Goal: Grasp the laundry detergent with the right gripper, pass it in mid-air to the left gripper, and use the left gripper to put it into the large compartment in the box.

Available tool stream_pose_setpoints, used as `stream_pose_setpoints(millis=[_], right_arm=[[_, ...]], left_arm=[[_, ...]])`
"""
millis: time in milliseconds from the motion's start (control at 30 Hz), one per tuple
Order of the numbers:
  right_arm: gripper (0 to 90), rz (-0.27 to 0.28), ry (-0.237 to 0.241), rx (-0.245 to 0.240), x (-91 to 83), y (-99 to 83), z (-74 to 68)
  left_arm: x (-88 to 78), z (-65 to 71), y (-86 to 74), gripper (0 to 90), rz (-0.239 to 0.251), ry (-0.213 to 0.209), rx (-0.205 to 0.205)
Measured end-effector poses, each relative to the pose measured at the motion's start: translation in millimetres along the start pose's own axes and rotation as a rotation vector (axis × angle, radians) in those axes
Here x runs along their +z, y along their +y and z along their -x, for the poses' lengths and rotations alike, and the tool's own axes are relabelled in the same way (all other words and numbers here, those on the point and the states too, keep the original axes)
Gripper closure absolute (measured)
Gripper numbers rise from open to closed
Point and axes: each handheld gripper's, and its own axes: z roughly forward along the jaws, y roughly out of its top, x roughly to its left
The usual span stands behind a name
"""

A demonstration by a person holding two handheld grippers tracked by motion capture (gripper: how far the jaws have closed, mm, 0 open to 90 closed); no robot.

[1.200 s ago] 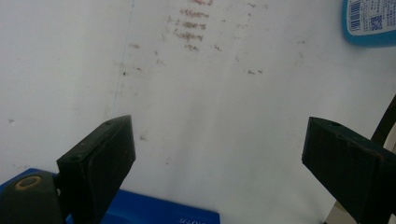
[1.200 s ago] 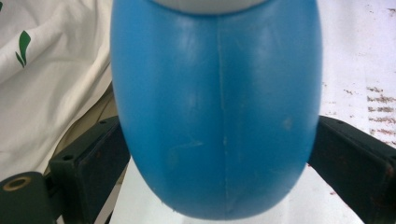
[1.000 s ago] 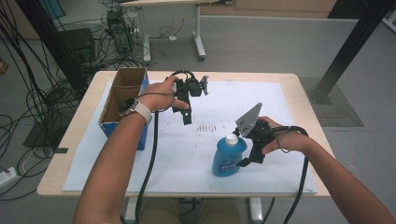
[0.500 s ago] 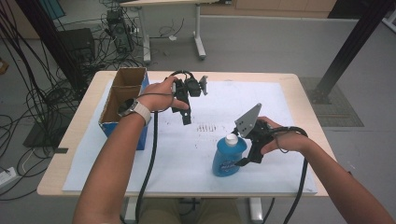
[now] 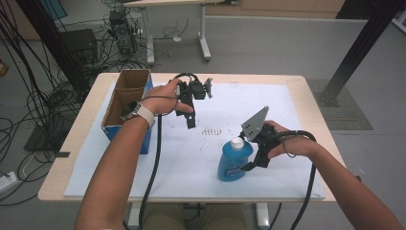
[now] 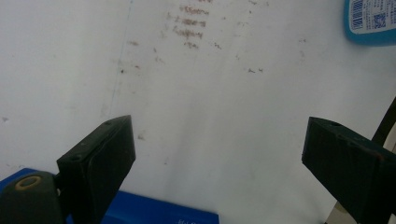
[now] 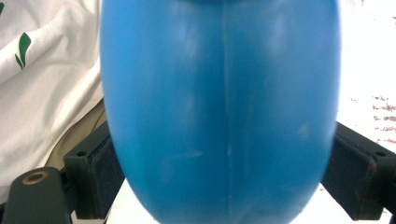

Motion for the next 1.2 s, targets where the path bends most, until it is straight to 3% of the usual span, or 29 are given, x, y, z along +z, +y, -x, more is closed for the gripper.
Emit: stream_pose_setpoints(millis=[1200], right_arm=[[15.7, 0.087, -0.034, -0.005, 8.2, -14.6, -3.3]], left_arm=[[4.3, 0.4, 1.9, 10.0, -0.002, -0.004, 0.002]])
